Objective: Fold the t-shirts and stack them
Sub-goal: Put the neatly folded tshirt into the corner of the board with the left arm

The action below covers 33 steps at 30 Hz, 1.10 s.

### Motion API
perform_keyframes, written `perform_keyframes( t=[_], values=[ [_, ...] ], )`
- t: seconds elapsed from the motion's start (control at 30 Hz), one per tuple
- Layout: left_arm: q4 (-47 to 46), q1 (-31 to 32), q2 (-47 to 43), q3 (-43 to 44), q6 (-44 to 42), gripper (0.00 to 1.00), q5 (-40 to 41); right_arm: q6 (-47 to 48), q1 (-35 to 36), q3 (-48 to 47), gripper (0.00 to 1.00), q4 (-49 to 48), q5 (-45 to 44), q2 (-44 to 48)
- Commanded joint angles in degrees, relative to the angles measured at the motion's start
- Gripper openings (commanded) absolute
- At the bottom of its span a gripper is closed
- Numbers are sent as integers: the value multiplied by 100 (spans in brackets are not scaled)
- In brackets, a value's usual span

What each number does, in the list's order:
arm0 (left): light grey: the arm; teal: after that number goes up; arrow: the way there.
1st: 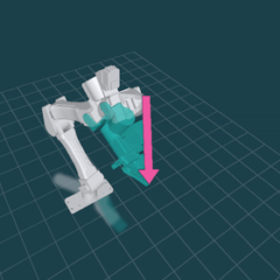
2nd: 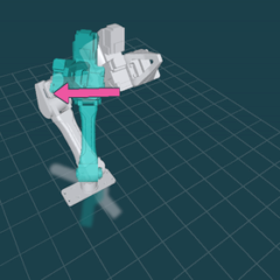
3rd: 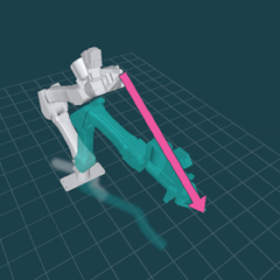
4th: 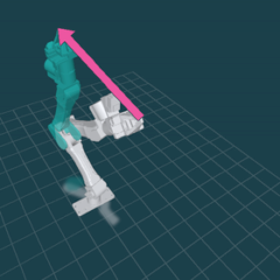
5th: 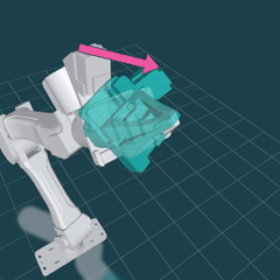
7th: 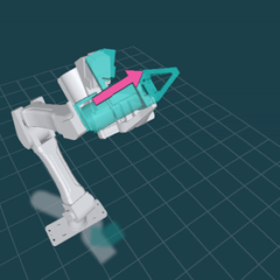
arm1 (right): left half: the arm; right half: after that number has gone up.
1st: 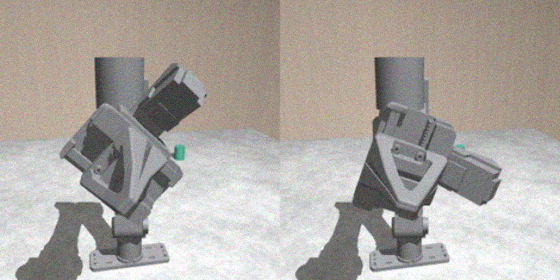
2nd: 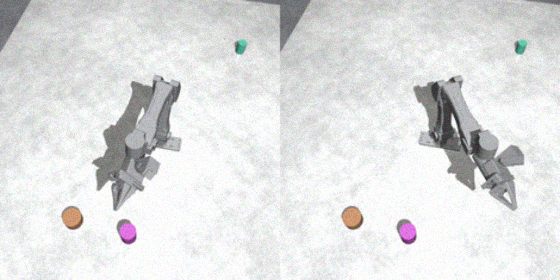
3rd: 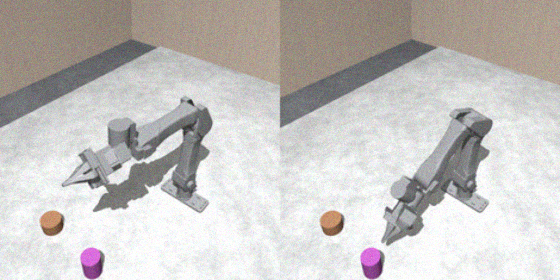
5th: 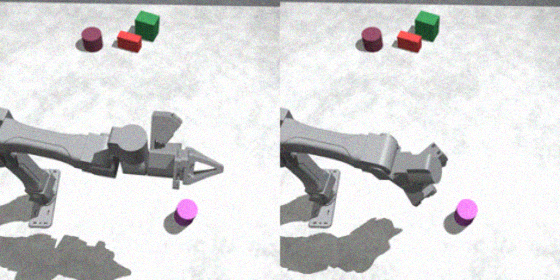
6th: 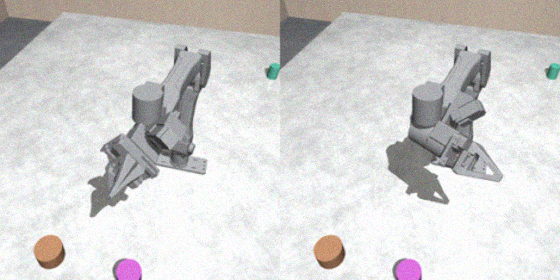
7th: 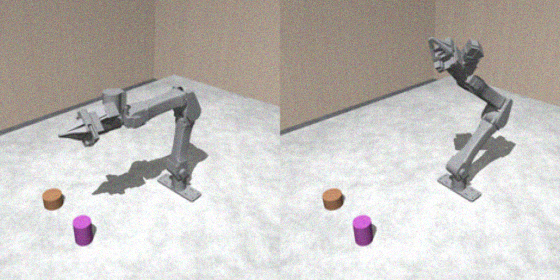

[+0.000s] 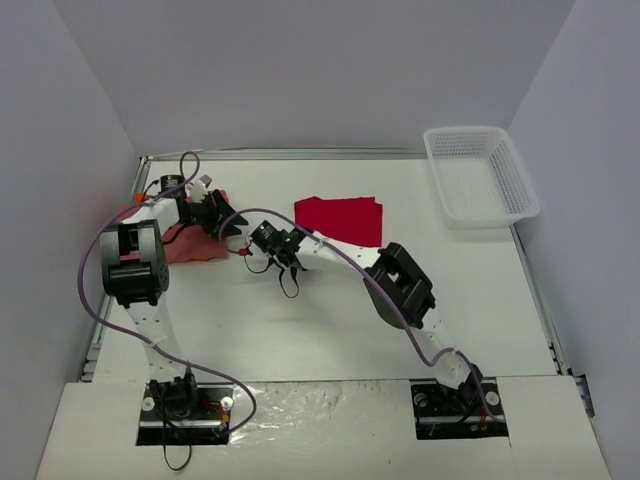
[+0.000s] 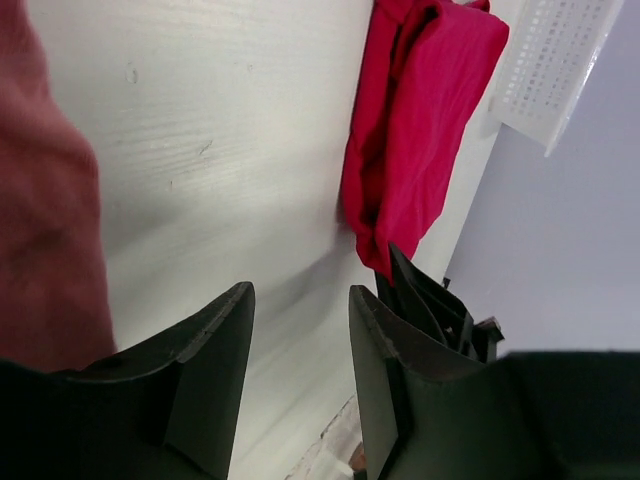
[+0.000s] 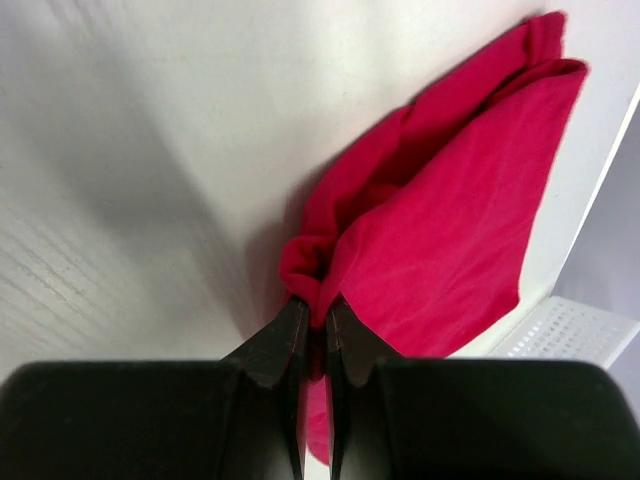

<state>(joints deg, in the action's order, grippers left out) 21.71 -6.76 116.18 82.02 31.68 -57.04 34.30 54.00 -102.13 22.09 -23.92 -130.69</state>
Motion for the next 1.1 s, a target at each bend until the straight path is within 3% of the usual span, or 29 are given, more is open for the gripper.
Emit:
perform_keyframes(
  t=[0.0, 0.13, 0.83, 1.07],
  values=[
    [-579, 219, 97, 236, 794, 41, -405, -108, 85, -430, 0, 322, 98, 325],
    [-1562, 517, 212, -88, 1401, 44, -414, -178, 111, -747, 0, 507, 291, 246],
    [-2575, 1133, 704, -643, 2385, 46, -246, -170, 120, -1037, 0, 665, 406, -114],
    [-3548, 1186, 748, -819, 3132, 58, -343, -170, 120, -1195, 0, 771, 423, -184]
  ],
)
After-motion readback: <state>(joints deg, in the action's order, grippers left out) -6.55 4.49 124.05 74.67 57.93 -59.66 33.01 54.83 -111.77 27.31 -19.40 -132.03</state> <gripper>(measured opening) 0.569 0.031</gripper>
